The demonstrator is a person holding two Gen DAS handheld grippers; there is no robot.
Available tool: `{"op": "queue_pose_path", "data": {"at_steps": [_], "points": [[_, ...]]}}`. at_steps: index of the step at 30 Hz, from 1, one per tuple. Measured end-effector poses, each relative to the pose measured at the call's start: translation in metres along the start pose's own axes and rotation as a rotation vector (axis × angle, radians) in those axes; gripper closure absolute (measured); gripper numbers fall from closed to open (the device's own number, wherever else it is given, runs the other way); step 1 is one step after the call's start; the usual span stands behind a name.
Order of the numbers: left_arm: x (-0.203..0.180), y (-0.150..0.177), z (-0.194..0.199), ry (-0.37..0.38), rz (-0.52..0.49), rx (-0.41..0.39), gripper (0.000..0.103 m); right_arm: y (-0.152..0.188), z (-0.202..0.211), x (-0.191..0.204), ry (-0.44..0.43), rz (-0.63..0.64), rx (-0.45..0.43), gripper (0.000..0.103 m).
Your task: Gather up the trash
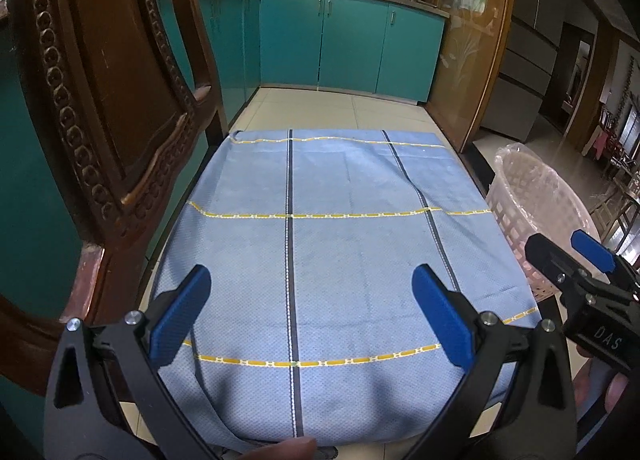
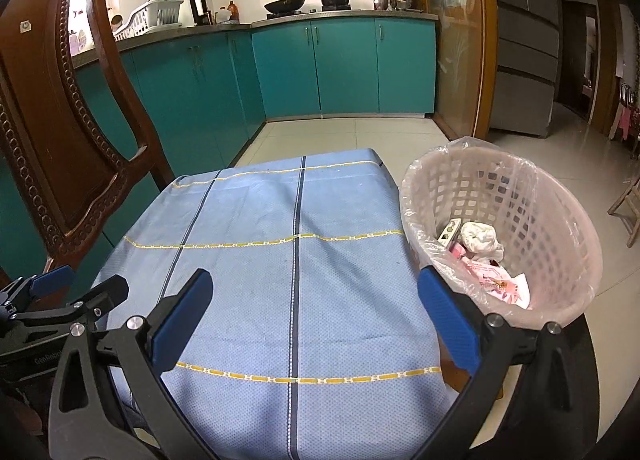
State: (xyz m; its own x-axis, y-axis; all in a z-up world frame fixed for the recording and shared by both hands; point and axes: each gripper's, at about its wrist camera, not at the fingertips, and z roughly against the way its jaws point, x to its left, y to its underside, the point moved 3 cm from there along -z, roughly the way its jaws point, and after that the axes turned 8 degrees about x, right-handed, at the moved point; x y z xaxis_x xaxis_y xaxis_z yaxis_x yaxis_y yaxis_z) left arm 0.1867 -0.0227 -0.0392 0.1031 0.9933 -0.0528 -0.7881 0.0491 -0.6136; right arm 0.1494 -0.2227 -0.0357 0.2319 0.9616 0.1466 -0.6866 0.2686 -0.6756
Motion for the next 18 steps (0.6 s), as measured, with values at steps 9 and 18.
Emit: {"op": "queue_pose_path", "data": {"at_steps": [9,18], "points": [[-0.0005,0.0008,0.0,0.001,0.002,0.004,0.003,0.0001,-0.0003,0.0031,0.002,0.004,0.001,0.003],[-0.001,0.0015,-0.0005,0.001,0.0,0.007,0.003,0.0006,-0.0012,0.0036,0.002,0.006,0.001,0.003]]}}
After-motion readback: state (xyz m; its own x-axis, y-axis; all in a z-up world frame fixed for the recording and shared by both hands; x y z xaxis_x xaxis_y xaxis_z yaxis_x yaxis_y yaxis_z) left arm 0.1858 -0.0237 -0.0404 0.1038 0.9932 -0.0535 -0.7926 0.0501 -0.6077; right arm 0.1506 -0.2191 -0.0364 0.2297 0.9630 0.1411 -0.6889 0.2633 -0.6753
